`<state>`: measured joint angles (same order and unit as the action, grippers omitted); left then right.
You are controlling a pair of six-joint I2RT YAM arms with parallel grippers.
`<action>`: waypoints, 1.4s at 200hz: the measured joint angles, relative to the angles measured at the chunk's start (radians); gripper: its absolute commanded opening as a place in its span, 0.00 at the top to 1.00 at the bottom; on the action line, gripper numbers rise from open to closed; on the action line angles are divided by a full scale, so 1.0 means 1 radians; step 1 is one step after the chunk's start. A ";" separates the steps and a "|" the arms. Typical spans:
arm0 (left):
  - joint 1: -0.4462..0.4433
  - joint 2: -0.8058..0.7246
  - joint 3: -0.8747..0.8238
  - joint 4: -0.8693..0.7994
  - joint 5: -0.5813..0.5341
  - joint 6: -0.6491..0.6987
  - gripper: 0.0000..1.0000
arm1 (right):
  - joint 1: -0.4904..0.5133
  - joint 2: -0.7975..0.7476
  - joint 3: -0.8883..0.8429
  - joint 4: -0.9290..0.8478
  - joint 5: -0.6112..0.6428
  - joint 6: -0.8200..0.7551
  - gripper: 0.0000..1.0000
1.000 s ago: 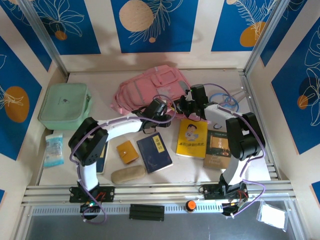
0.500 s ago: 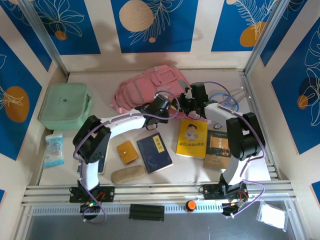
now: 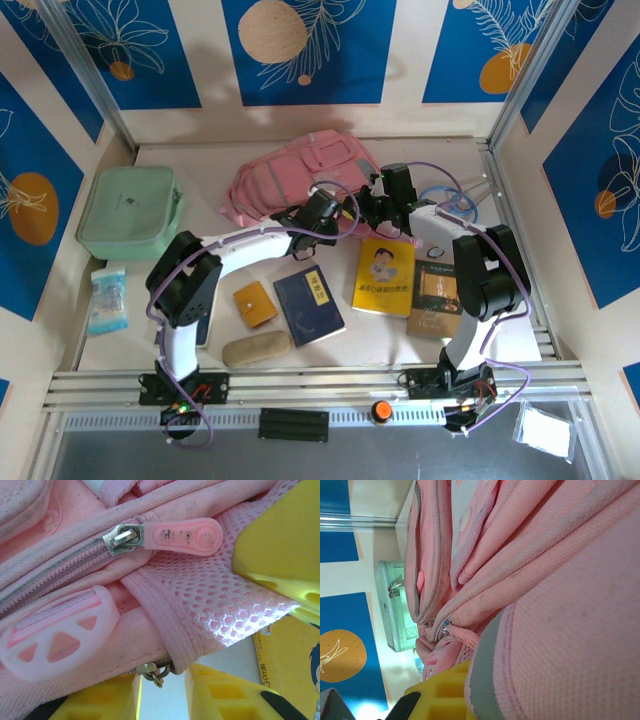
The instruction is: Pack the student bag
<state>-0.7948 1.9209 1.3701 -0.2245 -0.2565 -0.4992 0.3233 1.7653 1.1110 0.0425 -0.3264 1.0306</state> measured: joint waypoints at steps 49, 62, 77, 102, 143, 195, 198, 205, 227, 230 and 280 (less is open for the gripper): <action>0.000 -0.001 -0.011 0.008 -0.027 -0.016 0.89 | 0.000 0.000 0.000 -0.002 0.000 0.000 1.00; 0.000 -0.001 -0.011 0.009 -0.033 -0.016 0.94 | 0.000 0.000 0.000 -0.002 0.000 0.000 1.00; -0.001 -0.002 -0.011 0.008 -0.037 -0.019 0.99 | 0.000 0.000 0.000 -0.003 0.000 0.000 1.00; -0.002 -0.013 -0.022 0.006 -0.041 -0.018 1.00 | 0.000 0.000 0.000 -0.007 0.000 0.000 1.00; 0.010 -0.063 -0.037 -0.066 -0.009 -0.018 1.00 | 0.000 0.000 0.003 -0.035 0.000 -0.001 1.00; 0.097 -0.141 -0.123 -0.170 0.068 -0.013 1.00 | 0.004 0.000 0.006 -0.069 0.004 -0.003 1.00; 0.107 -0.145 -0.129 -0.177 0.072 -0.012 1.00 | 0.004 0.001 0.006 -0.070 0.005 -0.003 1.00; 0.126 -0.153 -0.141 -0.187 0.083 -0.006 1.00 | 0.004 0.001 0.006 -0.074 0.006 -0.005 1.00; 0.167 -0.177 -0.158 -0.219 0.101 0.016 1.00 | 0.004 0.004 0.008 -0.085 0.009 -0.009 1.00; 0.171 -0.180 -0.158 -0.223 0.101 0.020 1.00 | 0.004 0.004 0.008 -0.085 0.009 -0.009 1.00; 0.192 -0.194 -0.164 -0.222 0.126 0.083 0.80 | 0.004 0.004 0.011 -0.089 0.010 -0.010 1.00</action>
<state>-0.6029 1.7271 1.2064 -0.4465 -0.1303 -0.4164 0.3275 1.7695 1.1221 -0.0467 -0.3168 1.0206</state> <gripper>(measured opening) 0.122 0.051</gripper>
